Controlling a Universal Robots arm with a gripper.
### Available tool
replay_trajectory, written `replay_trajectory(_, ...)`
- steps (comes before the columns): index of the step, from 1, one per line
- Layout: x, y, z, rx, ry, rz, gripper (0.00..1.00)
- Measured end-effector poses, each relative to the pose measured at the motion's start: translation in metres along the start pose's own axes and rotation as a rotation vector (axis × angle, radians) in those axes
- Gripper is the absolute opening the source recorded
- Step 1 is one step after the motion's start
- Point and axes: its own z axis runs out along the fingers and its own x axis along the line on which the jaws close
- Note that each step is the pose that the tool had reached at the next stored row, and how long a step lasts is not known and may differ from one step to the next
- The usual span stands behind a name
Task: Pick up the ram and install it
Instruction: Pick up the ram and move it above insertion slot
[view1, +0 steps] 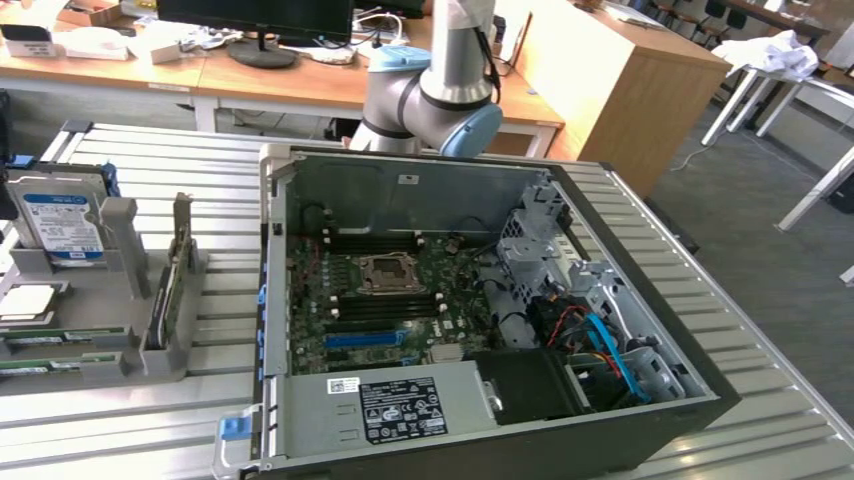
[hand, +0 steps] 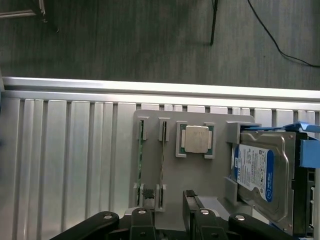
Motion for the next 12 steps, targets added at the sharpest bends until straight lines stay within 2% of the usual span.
replay_trajectory(12,0.0,-0.0006,0.0144,-0.0001,0.0001,0.0,0.36)
